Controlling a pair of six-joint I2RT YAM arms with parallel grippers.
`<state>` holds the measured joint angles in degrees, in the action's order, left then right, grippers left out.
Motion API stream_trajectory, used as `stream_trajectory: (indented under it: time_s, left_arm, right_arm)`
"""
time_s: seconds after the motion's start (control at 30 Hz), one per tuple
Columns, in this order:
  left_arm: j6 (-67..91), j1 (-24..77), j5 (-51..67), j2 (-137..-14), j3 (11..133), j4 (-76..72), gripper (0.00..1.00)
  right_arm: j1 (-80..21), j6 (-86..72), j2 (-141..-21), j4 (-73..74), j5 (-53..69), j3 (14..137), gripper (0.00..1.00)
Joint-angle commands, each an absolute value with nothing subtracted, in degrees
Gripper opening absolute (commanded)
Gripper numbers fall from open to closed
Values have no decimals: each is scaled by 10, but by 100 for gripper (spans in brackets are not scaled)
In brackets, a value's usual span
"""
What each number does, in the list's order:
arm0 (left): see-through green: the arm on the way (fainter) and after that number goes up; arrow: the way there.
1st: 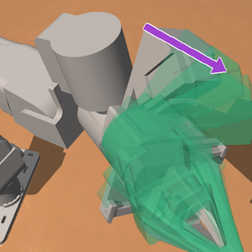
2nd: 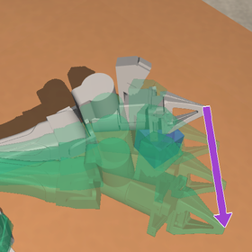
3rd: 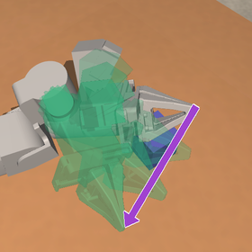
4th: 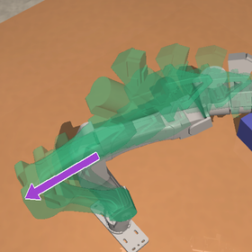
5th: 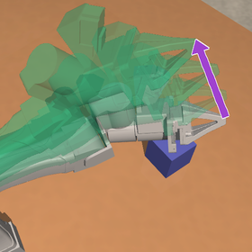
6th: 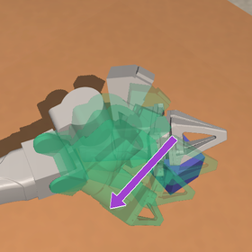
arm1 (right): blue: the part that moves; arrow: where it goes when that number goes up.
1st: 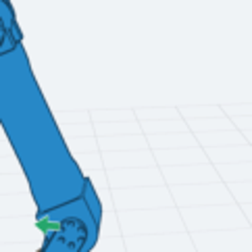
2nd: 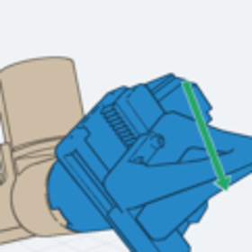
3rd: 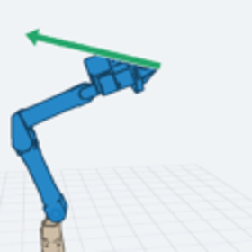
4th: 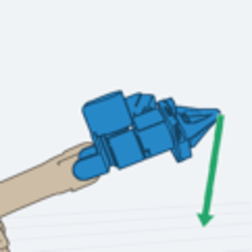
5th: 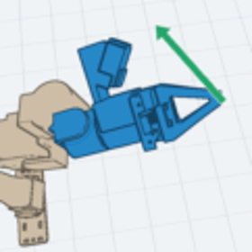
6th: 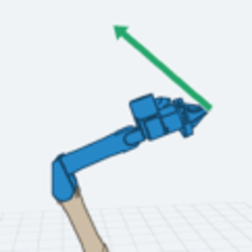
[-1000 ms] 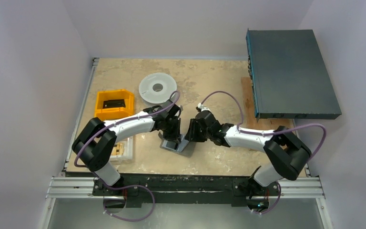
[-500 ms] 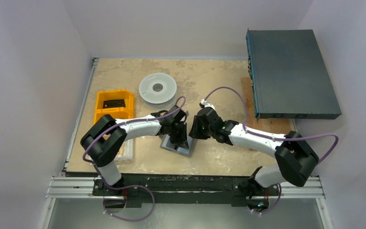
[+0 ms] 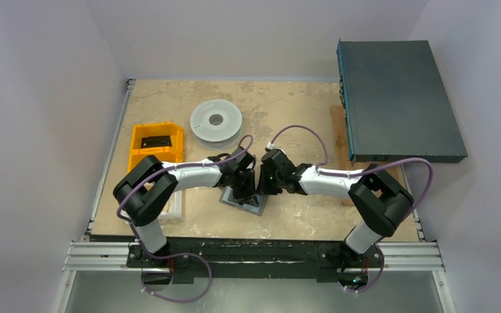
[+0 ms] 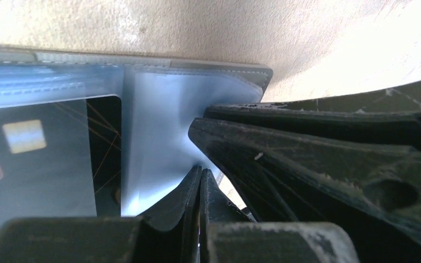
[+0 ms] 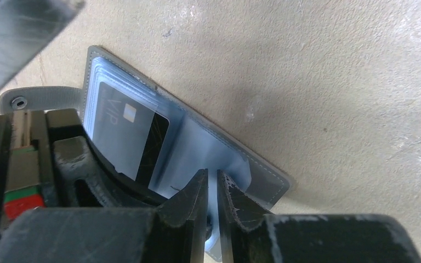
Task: Take the credit cards out of the card holder
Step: Open the card holder at the center of the board, then remove the credit card from the card holder.
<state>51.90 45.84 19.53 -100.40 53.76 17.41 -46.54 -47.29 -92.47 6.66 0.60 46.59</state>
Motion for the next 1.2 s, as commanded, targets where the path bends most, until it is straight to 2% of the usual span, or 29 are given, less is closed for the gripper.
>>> stream_trajectory:
  time_s: [0.0, 0.23, 0.37, 0.53, 1.17]
  left_arm:
    - [496, 458, 146, -958, 547, 213, 1]
    - [423, 393, 67, -897, 553, 307, 6]
    - [404, 375, 59, -903, 550, 313, 6]
    - [406, 374, 31, -916, 544, 308, 6]
    - [458, 406, 69, -938, 500, 256, 3]
  right_arm:
    - [-464, -476, -933, 50, 10, 457, 12]
    - [-464, -471, -941, 12, 41, 443, 16]
    - [-464, -468, -933, 4, 61, 453, 27]
    - [-464, -471, -938, -20, 99, 460, 34]
    - [-440, -508, -1006, -118, 174, 426, 32]
